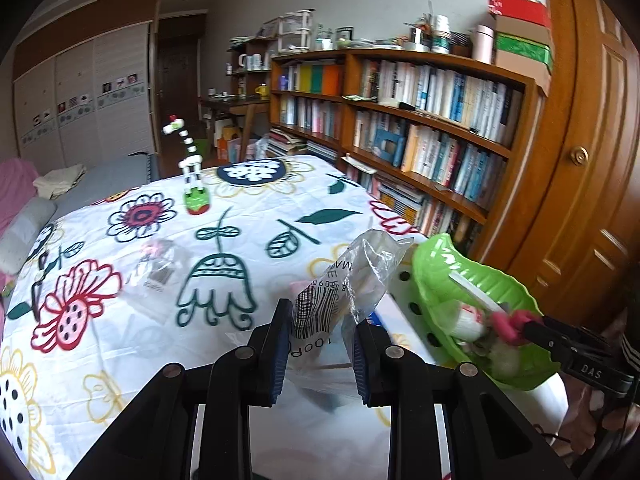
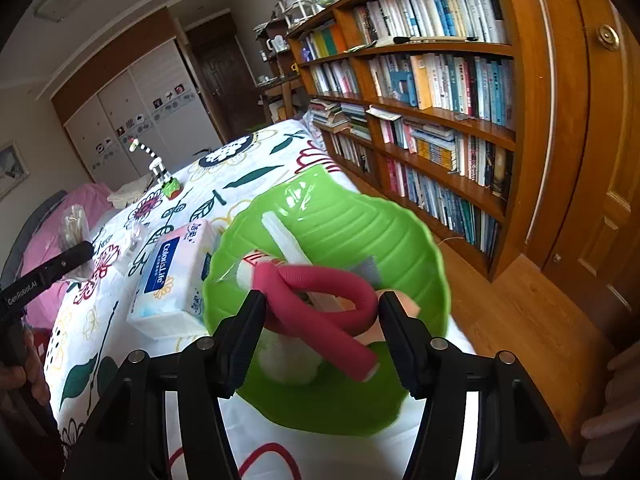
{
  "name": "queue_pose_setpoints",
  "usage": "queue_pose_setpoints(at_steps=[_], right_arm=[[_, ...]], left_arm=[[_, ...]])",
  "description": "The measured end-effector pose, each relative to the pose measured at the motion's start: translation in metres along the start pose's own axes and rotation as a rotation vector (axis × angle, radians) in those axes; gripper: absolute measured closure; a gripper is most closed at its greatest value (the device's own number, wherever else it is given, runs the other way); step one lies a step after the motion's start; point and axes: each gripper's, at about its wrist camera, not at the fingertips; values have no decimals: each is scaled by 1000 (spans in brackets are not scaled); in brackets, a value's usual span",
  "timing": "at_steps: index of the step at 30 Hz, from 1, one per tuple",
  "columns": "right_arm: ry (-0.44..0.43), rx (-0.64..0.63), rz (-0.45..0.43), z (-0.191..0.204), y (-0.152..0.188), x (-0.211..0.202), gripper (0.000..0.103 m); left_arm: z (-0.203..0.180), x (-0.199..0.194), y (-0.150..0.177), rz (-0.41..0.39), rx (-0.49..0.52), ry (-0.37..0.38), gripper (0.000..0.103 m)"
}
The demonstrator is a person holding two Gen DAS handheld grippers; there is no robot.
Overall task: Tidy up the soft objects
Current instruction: 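Carry the pink foam tube and clear swab bag toward the green plate, then lower the pink tube and swab bag into the green plate and open both tools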
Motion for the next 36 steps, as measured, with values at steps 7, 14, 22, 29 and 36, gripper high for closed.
queue_pose_setpoints(at_steps=[7,14,22,29,36], right_arm=[[-5,-21,-22,-4,-1,-11,43],[54,-99,-24,-1,6,-9,43],[17,-67,-59,-8,0,-19,43],[10,-43,-69,-14,-3,-21,43],[12,-26,-71,-18,-5,-19,43]], left_arm=[[-32,7,-9,-1,61,62,74],[-68,19,-14,17,118,155,74],[-104,42,-17,64,160,291,74],[-115,59,-19,92,143,336,74],[-108,70,-16,96,83,371,24]])
Point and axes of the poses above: each gripper's, at about its wrist camera, not at the fingertips, and x roughly the way its jaws point, z to its left, y to its underside, and after that the axes turned 11 degrees about x, right-handed
